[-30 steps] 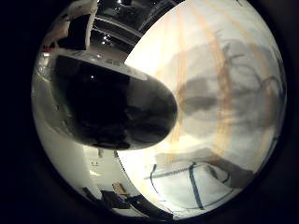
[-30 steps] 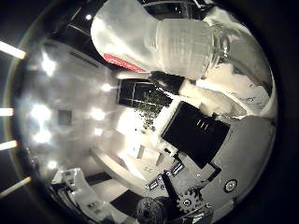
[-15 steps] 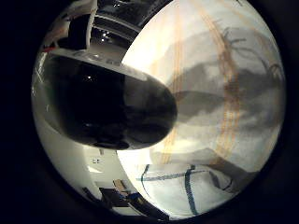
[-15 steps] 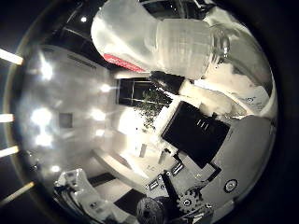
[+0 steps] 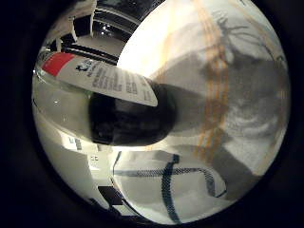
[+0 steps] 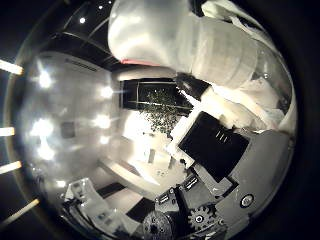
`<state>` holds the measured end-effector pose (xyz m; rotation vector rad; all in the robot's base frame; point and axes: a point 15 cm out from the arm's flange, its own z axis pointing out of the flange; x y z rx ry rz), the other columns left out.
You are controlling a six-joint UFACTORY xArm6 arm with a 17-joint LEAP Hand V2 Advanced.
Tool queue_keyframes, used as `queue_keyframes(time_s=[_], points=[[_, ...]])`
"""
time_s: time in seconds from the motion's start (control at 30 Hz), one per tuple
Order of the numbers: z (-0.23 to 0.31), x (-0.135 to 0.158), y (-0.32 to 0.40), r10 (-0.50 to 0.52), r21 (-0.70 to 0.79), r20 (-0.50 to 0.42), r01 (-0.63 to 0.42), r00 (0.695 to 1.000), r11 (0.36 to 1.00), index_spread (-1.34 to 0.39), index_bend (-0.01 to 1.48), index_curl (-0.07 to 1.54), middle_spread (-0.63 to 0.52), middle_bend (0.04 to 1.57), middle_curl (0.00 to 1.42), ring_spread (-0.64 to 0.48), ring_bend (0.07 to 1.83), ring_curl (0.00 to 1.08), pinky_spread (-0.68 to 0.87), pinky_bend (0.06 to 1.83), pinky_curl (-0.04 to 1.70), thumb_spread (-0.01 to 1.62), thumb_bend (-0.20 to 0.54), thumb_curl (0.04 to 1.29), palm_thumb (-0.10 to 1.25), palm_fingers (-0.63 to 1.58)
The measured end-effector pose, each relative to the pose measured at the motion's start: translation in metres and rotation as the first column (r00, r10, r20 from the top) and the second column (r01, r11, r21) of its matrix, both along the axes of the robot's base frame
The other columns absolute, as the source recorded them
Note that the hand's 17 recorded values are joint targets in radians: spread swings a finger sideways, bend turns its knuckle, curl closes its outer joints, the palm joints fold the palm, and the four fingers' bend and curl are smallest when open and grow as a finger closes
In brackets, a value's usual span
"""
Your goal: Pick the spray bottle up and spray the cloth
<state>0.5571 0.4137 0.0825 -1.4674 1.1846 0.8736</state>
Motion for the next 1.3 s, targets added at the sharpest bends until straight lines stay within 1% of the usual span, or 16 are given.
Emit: queue_keyframes(time_s=[0.13, 0.27, 0.43, 0.53, 0.7, 0.87, 1.07, 1.17, 1.3], points=[[-0.002, -0.003, 0.0, 0.013, -0.01, -0.002, -0.013, 1.0, 1.0, -0.33, 0.19, 0.62, -0.08, 0.87, 0.5, -0.13, 1.22, 0.49, -0.44, 0.96, 0.81, 0.97, -0.025, 0.58, 0.81, 0.73], [-0.002, -0.003, 0.0, 0.013, -0.009, -0.004, -0.013, 1.0, 1.0, -0.35, 0.19, 0.62, -0.07, 0.81, 0.51, -0.11, 1.19, 0.48, -0.41, 0.9, 0.8, 1.01, -0.026, 0.55, 0.79, 0.61], [0.0, -0.004, -0.003, 0.026, -0.01, -0.004, -0.027, 1.0, 1.0, -0.35, 0.21, 0.63, -0.07, 0.78, 0.52, -0.11, 1.17, 0.48, -0.35, 0.83, 0.8, 1.03, -0.024, 0.52, 0.77, 0.52], [0.005, -0.003, -0.005, 0.035, -0.018, 0.001, -0.035, 0.999, 0.999, -0.34, 0.23, 0.63, -0.07, 0.76, 0.52, -0.1, 1.15, 0.48, -0.29, 0.78, 0.81, 1.05, -0.025, 0.51, 0.76, 0.45], [0.018, -0.002, -0.006, 0.052, -0.028, 0.018, -0.052, 0.998, 0.998, -0.32, 0.27, 0.61, -0.06, 0.71, 0.51, -0.11, 1.08, 0.47, -0.13, 0.69, 0.82, 1.06, -0.026, 0.48, 0.72, 0.33], [0.036, 0.004, -0.016, 0.066, -0.048, 0.056, -0.064, 0.996, 0.997, -0.3, 0.29, 0.58, -0.05, 0.67, 0.5, -0.09, 1.02, 0.46, 0.01, 0.63, 0.81, 1.06, -0.024, 0.46, 0.7, 0.3], [0.052, 0.003, -0.043, 0.107, -0.116, 0.083, -0.097, 0.991, 0.988, -0.29, 0.28, 0.55, -0.04, 0.61, 0.47, -0.05, 0.95, 0.43, 0.15, 0.57, 0.78, 1.07, -0.023, 0.45, 0.69, 0.26], [0.059, -0.01, -0.058, 0.129, -0.142, 0.069, -0.119, 0.989, 0.983, -0.28, 0.26, 0.53, -0.03, 0.57, 0.45, -0.04, 0.9, 0.42, 0.22, 0.53, 0.74, 1.07, -0.024, 0.44, 0.68, 0.26], [0.072, -0.022, -0.074, 0.126, -0.142, 0.059, -0.116, 0.99, 0.983, -0.27, 0.24, 0.51, -0.02, 0.54, 0.44, -0.03, 0.85, 0.4, 0.27, 0.5, 0.7, 1.08, -0.022, 0.43, 0.67, 0.28]])
